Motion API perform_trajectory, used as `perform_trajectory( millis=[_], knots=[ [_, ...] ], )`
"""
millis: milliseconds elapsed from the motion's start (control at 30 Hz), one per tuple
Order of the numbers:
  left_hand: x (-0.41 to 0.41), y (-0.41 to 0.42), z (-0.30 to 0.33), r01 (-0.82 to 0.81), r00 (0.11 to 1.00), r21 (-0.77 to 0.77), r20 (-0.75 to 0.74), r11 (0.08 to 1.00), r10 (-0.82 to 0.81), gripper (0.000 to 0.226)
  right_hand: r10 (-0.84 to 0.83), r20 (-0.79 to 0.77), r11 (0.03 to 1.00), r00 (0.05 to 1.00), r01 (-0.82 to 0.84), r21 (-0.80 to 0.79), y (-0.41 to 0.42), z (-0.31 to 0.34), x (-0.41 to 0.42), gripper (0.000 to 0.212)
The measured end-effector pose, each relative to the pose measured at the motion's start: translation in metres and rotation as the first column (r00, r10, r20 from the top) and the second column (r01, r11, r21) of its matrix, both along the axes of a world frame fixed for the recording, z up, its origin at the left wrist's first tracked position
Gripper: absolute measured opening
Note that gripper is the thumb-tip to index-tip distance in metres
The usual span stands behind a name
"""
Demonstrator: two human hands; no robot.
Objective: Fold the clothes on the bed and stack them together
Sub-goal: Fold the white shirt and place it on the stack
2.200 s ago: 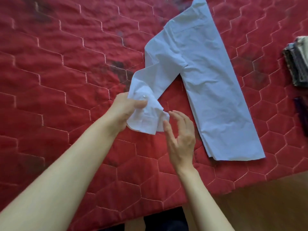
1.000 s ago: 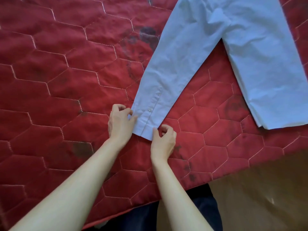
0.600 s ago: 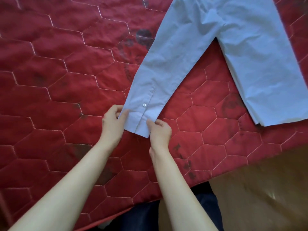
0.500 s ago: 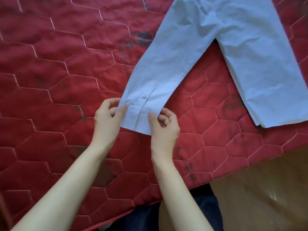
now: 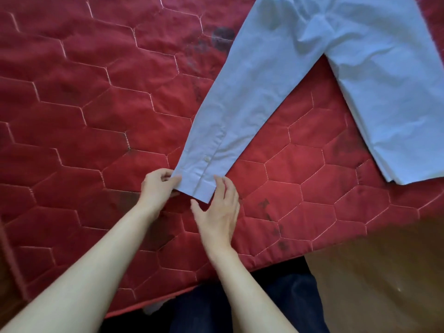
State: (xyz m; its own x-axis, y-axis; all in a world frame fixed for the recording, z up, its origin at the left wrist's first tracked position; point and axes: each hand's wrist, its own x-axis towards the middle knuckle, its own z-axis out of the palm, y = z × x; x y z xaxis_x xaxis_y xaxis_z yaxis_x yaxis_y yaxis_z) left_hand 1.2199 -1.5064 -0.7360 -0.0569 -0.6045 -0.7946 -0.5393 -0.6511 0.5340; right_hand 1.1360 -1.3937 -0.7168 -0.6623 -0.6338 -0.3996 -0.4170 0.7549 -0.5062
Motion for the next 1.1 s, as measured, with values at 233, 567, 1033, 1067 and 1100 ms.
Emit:
perform_trajectory(
  millis=[233,567,1033,1067,1100],
  knots=[
    [-0.016,0.0,0.032,-0.054,0.976,-0.121,-0.217,0.991,0.027,0.017,0.26,-0.128,0.95,0.957,-0.278,-0.145,-0.038,0.003,-0.01,0.066],
    [-0.14,0.0,0.016,0.468,0.872,-0.379,0.048,0.798,-0.488,0.053,0.056,0.28,0.978,0.958,0.004,-0.209,-0.071,0.021,-0.163,0.009],
    [-0.501,-0.035,-0.003,0.816,0.565,-0.545,0.675,0.195,-0.475,0.068,-0.316,-0.199,0.946,0.928,0.292,-0.143,-0.088,0.039,-0.705,0.068],
    [-0.521,-0.037,-0.006,0.811,0.576,-0.54,0.671,0.224,-0.467,0.066,-0.305,-0.277,0.952,0.911,0.286,-0.107,-0.083,0.039,-0.729,0.08],
    [-0.537,-0.038,-0.009,0.81,0.582,-0.531,0.673,0.251,-0.457,0.064,-0.262,-0.327,0.965,0.908,0.248,-0.084,-0.081,0.038,-0.743,0.085]
  ],
)
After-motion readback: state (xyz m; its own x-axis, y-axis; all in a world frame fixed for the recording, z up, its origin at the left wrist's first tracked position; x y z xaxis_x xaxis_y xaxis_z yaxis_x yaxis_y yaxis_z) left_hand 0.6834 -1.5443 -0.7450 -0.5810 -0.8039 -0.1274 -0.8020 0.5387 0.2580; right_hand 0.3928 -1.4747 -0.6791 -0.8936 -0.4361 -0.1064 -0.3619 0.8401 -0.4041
